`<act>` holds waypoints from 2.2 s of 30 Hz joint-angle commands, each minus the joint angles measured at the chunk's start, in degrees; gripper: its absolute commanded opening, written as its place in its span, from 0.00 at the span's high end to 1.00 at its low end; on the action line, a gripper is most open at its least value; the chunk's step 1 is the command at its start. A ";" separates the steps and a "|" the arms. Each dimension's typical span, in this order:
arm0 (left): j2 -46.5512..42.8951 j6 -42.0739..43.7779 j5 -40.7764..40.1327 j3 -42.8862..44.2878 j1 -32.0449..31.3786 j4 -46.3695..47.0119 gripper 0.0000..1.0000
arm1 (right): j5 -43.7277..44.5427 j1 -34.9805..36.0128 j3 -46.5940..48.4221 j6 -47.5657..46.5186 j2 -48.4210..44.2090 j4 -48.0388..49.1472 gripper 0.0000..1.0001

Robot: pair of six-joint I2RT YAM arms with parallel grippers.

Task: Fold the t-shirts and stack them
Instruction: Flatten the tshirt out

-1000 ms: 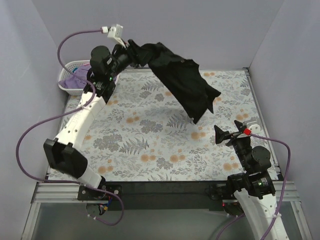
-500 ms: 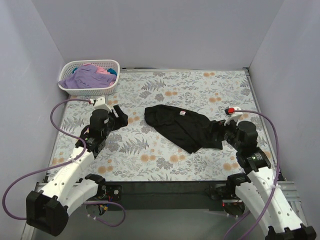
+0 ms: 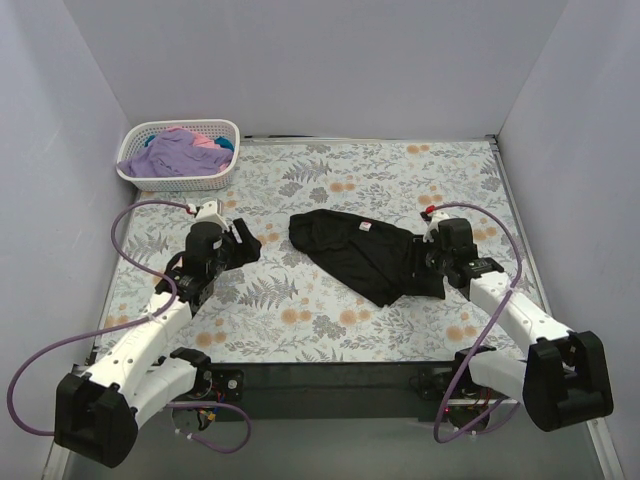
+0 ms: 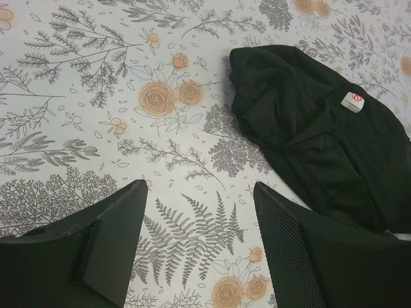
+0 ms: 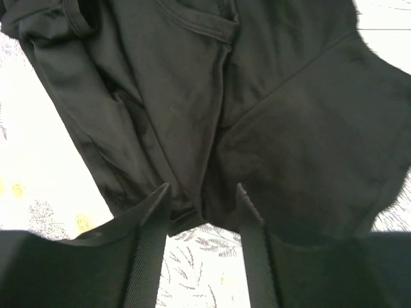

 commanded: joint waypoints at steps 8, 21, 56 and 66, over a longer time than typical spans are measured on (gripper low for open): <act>3.32 1.04 9.58 1.75 0.06 -0.43 0.34 | -8.06 0.16 -1.61 2.17 9.80 13.77 0.51; 9.91 -9.67 17.24 1.84 -11.70 2.99 0.32 | -7.37 -0.45 2.41 1.21 11.40 16.34 0.99; 56.34 -38.25 -0.69 24.62 -31.76 -1.57 1.00 | 4.06 -4.23 6.91 -0.81 -0.55 14.05 0.99; 22.49 3.88 -18.98 25.91 -10.42 -20.03 1.00 | 24.18 -4.85 16.83 -8.27 -9.00 2.63 0.99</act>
